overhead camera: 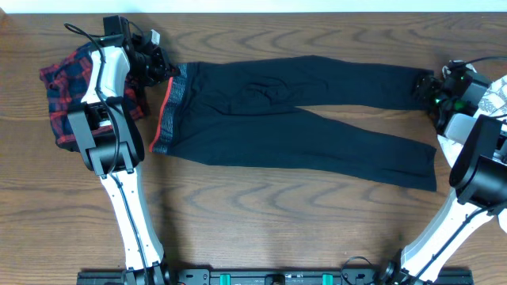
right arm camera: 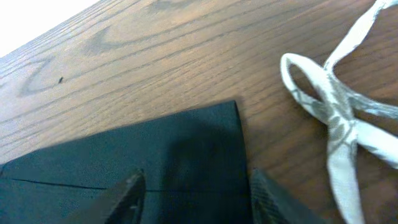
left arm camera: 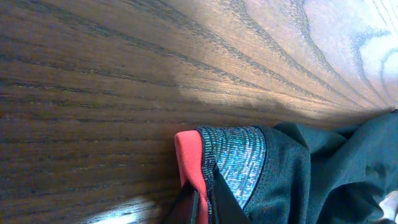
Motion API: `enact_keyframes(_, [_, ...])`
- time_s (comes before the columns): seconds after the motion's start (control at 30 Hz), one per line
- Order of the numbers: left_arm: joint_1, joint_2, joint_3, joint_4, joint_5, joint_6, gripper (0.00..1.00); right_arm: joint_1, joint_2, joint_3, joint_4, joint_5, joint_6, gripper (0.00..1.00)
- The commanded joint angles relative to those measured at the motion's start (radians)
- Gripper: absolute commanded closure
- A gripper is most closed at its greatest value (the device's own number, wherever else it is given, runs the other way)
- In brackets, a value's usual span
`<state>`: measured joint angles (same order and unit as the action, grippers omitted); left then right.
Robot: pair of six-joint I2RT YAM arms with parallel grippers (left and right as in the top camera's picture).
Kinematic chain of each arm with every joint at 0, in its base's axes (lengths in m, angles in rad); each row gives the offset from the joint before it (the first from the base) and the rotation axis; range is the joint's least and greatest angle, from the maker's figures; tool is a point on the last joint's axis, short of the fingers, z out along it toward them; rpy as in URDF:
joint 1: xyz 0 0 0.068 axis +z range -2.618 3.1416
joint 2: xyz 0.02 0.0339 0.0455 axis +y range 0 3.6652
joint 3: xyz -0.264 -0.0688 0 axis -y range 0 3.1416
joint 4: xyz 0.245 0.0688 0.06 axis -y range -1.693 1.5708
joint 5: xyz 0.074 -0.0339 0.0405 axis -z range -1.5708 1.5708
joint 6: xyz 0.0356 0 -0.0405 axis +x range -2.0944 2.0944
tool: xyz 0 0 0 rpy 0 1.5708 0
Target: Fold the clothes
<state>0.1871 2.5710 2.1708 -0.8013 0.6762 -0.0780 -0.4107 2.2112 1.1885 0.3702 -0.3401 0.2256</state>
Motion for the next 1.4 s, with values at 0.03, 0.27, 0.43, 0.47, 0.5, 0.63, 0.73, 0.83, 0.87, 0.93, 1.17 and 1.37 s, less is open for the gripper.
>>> enact_keyframes(0.03, [-0.01, -0.02, 0.01, -0.009, -0.024, 0.014, 0.94, 0.018, 0.084, -0.041, -0.059, 0.004, 0.018, 0.63])
enact_keyframes(0.27, [-0.01, -0.02, 0.01, -0.009, -0.024, 0.014, 0.94, 0.003, 0.084, -0.041, -0.071, 0.031, 0.032, 0.99])
enact_keyframes(0.43, [-0.01, -0.021, 0.011, 0.003, -0.024, 0.014, 0.94, 0.003, 0.084, -0.038, -0.07, 0.005, 0.032, 0.99])
enact_keyframes(0.47, [-0.01, -0.021, 0.013, 0.0, -0.023, 0.014, 0.94, 0.001, 0.08, -0.034, -0.072, -0.022, 0.032, 0.99])
enact_keyframes(0.5, [-0.01, -0.021, 0.014, -0.002, -0.023, 0.014, 0.94, 0.0, 0.077, -0.034, -0.072, -0.037, 0.032, 0.99])
enact_keyframes(0.63, [-0.01, -0.037, 0.014, -0.002, -0.023, 0.014, 0.94, -0.013, 0.036, -0.032, -0.077, -0.092, 0.037, 0.99])
enact_keyframes(0.73, [-0.009, -0.067, 0.014, 0.006, -0.023, 0.014, 0.94, -0.028, -0.015, -0.032, -0.087, -0.138, 0.037, 0.99])
enact_keyframes(0.83, [-0.007, -0.106, 0.014, 0.011, -0.023, 0.013, 0.94, -0.046, -0.068, -0.031, -0.111, -0.162, 0.068, 0.99])
enact_keyframes(0.87, [-0.007, -0.119, 0.014, 0.009, -0.023, 0.014, 0.94, -0.053, -0.09, -0.032, -0.123, -0.172, 0.079, 0.99])
enact_keyframes(0.93, [-0.007, -0.139, 0.014, -0.002, -0.023, 0.014, 0.94, -0.064, -0.126, -0.031, -0.152, -0.185, 0.085, 0.99])
enact_keyframes(1.17, [-0.005, -0.189, 0.014, -0.049, -0.042, 0.014, 0.94, -0.1, -0.237, -0.031, -0.222, -0.188, 0.094, 0.99])
enact_keyframes(1.37, [-0.005, -0.205, 0.014, -0.102, -0.094, 0.014, 0.94, -0.134, -0.32, -0.031, -0.264, -0.193, 0.104, 0.99])
